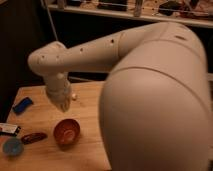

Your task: Move the arm in a circular motion

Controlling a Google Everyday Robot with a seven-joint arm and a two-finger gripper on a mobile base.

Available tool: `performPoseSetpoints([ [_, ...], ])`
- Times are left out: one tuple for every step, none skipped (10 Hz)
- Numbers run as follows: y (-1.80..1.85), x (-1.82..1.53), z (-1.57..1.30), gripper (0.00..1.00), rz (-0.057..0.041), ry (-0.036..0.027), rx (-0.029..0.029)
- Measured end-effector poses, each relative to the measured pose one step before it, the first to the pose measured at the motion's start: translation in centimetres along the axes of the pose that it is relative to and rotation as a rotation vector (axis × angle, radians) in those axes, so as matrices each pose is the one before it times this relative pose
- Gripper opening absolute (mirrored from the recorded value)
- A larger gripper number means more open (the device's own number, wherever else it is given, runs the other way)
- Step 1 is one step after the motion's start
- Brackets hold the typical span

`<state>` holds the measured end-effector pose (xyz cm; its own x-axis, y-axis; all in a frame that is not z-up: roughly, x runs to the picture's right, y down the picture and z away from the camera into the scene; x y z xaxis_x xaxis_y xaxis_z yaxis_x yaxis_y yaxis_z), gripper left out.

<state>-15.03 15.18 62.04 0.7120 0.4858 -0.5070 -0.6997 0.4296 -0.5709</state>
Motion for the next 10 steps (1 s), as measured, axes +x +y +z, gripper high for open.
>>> performPoseSetpoints([
  [0.224, 3.001, 1.581, 0.09, 0.07653, 0.02810, -0.04023],
  [-0.519, 3.105, 1.665, 0.09, 0.10569, 0.02216, -0.04843],
  [-1.326, 2.128, 1.048, 0.09, 0.09924, 0.00871, -0.03790],
  [-1.758, 1.190, 0.460, 0.09, 0.08317, -0.00320, -0.02366],
  [-3.048, 0.914, 0.008, 0.09, 0.10699, -0.01577, -0.01829],
  [-3.471, 0.308, -0.534, 0.09, 0.09735, -0.02519, -0.00400],
  [-4.434, -0.262, -1.290, 0.09, 0.10476, -0.04468, 0.01062],
  [-4.310, -0.569, -1.538, 0.09, 0.09939, -0.04593, 0.01520],
  [-4.590, -1.213, -1.788, 0.09, 0.10010, -0.05042, 0.02486],
  [-5.900, -2.499, -2.247, 0.09, 0.13029, -0.06118, 0.04058],
])
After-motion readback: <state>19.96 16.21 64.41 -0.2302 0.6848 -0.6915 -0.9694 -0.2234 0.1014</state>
